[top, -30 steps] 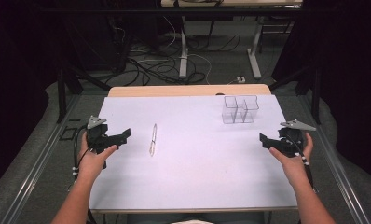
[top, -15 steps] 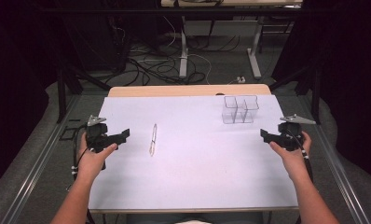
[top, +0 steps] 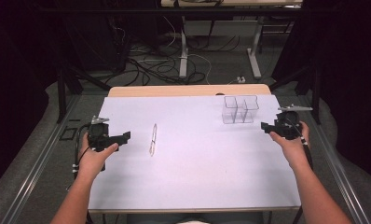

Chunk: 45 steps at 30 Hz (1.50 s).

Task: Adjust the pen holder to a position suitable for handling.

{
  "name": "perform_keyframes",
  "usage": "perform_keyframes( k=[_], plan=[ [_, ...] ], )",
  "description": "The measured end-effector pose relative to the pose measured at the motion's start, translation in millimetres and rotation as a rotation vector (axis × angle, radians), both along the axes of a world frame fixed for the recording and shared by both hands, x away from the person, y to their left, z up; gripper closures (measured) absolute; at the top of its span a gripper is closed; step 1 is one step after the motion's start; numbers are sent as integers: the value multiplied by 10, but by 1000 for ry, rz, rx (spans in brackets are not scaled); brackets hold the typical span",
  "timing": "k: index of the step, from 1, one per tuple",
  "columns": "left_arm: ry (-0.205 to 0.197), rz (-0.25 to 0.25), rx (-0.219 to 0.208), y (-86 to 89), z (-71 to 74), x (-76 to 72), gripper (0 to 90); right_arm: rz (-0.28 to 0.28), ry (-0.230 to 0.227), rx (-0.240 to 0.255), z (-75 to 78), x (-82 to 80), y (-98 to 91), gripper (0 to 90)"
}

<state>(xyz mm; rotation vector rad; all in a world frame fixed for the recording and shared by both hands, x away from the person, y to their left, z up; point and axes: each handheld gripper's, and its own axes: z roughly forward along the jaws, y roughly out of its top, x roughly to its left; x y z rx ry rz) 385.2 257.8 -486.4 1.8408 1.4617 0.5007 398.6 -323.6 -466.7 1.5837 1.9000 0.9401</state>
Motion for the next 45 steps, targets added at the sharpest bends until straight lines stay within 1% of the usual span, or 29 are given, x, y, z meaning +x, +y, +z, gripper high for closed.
perform_keyframes(
  k=[2,4,5,6,7,8,9,11,13,14,15,17,18,21,22,23,24,25,26,29,32,33,34,38,39,41,42,44,45],
  plan=[
    [2,2,-2,-1,-4,2,71,3,-1,2,12,21,-2,430],
    [-4,7,-5,-1,-9,4,72,4,5,-2,65,100,-1,439],
    [-5,5,-4,3,-8,5,73,-5,11,-10,91,130,3,441],
    [-6,5,-5,5,-8,5,73,-5,11,-10,91,130,3,441],
    [-6,6,-6,8,-7,5,74,-8,6,-13,129,182,-1,473],
    [-8,7,-8,10,-6,5,74,-8,6,-13,129,182,-1,473],
    [-4,6,-7,15,-1,3,75,-13,6,-12,166,236,3,505],
    [-8,9,-7,17,-2,2,75,-17,5,-14,181,253,2,516],
    [-8,8,-7,20,-1,2,76,-22,6,-23,233,321,3,558],
    [-9,8,-6,22,-1,2,76,-22,6,-23,233,321,3,558],
    [-9,9,-6,23,-2,3,77,-22,-1,-24,246,363,12,599],
    [-9,8,-7,25,-2,4,79,-28,-3,-32,259,395,20,635],
    [-11,8,-7,25,-3,5,79,-28,-3,-32,259,395,20,635],
    [-12,8,-8,22,-2,6,80,-30,-6,-37,263,480,15,707],
    [-12,8,-7,22,-2,6,80,-33,-1,-36,259,499,23,725],
    [-13,8,-8,22,-2,6,80,-30,-1,-50,258,514,16,743],
    [-13,8,-8,23,-2,7,80,-36,13,-51,259,528,24,750],
    [-14,8,-7,24,-2,7,80,-36,13,-51,259,528,24,750],
    [-14,7,-6,23,-2,7,80,-36,23,-55,256,571,24,756],
    [-11,6,0,21,-2,7,80,-39,33,-60,264,630,22,760],
    [-9,-1,3,20,-2,9,80,-42,32,-60,267,669,25,760],
    [-9,-1,3,20,-1,9,80,-46,37,-62,265,717,32,757],
    [-9,0,2,20,-1,10,80,-46,37,-62,265,717,32,757],
    [-10,-1,5,22,-1,10,80,-63,54,-52,248,797,49,735],
    [-9,0,5,23,-1,9,81,-74,52,-37,226,844,57,723],
    [-14,2,5,20,-7,9,80,-77,56,-38,225,854,57,722],
    [-12,3,6,21,-8,9,80,-85,60,-30,203,897,69,720],
    [-6,-1,7,26,-6,8,80,-87,62,-32,197,908,66,720],
    [-11,4,6,24,-11,8,80,-96,72,-14,172,941,74,720]
  ],
)
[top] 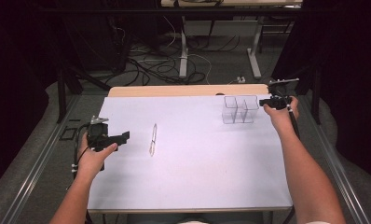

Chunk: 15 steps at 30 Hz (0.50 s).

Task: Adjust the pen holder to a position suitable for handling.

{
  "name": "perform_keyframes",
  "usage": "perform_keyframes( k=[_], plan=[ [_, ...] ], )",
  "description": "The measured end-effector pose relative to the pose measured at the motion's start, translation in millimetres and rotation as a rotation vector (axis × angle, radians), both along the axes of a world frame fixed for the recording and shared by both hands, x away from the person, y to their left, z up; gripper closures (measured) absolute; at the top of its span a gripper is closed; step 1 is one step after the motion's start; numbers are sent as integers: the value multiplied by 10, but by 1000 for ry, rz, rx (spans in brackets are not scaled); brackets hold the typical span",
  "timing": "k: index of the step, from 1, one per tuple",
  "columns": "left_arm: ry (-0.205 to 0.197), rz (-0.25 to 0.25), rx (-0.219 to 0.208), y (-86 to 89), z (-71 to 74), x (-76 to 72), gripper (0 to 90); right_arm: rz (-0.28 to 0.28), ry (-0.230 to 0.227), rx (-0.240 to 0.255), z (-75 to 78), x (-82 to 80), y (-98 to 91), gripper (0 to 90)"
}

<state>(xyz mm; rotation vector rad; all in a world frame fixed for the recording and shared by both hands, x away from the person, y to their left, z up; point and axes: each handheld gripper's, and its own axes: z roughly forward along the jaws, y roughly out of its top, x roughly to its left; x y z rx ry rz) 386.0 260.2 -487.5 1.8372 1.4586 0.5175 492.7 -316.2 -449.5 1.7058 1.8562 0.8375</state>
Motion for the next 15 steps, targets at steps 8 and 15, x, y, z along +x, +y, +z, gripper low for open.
perform_keyframes(
  k=[8,15],
  plan=[
    [7,2,-2,22,1,0,81,-5,18,-3,-114,98,24,720],
    [2,10,-12,27,-6,1,82,-6,39,-10,-188,157,67,724]
  ],
)
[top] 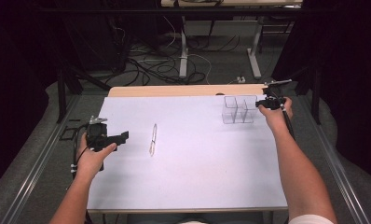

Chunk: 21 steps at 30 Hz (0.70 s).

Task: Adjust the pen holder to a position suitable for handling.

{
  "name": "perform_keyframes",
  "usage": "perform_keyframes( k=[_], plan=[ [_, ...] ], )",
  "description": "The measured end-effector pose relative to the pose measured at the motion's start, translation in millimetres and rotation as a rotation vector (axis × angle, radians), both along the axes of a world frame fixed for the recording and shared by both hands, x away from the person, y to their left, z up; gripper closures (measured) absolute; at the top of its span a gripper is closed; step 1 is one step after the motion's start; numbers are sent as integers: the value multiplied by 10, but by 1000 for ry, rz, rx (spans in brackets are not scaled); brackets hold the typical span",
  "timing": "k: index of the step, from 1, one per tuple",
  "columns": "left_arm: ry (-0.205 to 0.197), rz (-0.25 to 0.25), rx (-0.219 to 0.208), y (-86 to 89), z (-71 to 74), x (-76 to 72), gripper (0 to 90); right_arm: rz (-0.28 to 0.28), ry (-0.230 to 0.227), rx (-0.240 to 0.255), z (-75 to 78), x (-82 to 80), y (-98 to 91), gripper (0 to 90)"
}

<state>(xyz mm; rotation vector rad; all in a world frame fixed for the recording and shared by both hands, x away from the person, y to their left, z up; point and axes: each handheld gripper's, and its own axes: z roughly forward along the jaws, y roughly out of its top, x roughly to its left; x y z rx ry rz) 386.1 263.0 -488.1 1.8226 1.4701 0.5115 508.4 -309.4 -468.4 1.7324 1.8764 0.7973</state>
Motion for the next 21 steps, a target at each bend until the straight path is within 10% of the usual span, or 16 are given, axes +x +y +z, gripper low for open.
perform_keyframes(
  k=[21],
  plan=[
    [9,2,-5,17,2,3,85,-19,33,-19,-119,84,81,850]
  ],
)
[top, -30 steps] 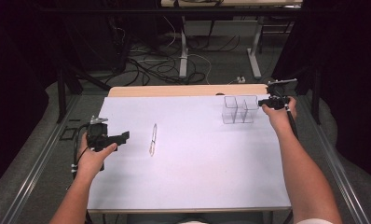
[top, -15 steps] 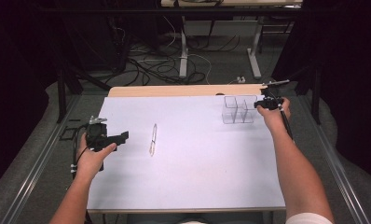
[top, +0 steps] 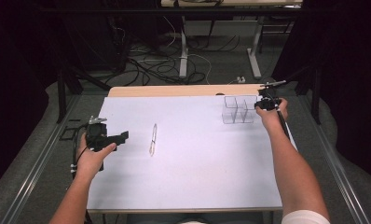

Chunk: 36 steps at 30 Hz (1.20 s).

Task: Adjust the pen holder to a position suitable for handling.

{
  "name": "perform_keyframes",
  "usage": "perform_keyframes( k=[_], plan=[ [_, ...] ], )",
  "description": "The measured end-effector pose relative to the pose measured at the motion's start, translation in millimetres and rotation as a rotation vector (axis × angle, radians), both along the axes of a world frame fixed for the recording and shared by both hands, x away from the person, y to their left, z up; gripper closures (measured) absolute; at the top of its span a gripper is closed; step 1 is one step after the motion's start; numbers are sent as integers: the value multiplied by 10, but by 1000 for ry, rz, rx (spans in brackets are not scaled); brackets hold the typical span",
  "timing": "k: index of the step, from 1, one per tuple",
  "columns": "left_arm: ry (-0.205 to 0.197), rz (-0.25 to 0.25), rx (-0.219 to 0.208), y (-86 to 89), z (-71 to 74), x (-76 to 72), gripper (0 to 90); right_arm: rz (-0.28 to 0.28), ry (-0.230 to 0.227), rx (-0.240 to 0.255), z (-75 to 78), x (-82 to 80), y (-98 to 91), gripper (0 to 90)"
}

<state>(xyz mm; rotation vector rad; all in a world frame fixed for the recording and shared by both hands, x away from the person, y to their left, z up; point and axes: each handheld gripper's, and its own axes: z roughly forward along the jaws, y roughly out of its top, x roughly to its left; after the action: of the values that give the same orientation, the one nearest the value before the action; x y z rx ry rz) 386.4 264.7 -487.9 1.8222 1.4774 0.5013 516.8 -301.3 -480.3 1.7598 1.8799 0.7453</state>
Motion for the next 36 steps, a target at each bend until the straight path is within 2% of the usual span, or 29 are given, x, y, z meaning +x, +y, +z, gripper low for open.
perform_keyframes(
  k=[6,18,25,27,36],
  plan=[
    [0,4,-2,0,-5,2,90,-29,5,13,16,-4,-3,887],
    [1,5,-4,-3,-13,6,91,-64,6,-5,21,-31,31,894],
    [8,2,-4,-2,-9,6,91,-75,18,9,30,-55,56,894],
    [2,5,-7,2,-14,7,91,-76,24,28,34,-71,92,893],
    [6,5,-7,-7,-17,10,91,-61,42,35,40,-118,256,893]
  ],
)
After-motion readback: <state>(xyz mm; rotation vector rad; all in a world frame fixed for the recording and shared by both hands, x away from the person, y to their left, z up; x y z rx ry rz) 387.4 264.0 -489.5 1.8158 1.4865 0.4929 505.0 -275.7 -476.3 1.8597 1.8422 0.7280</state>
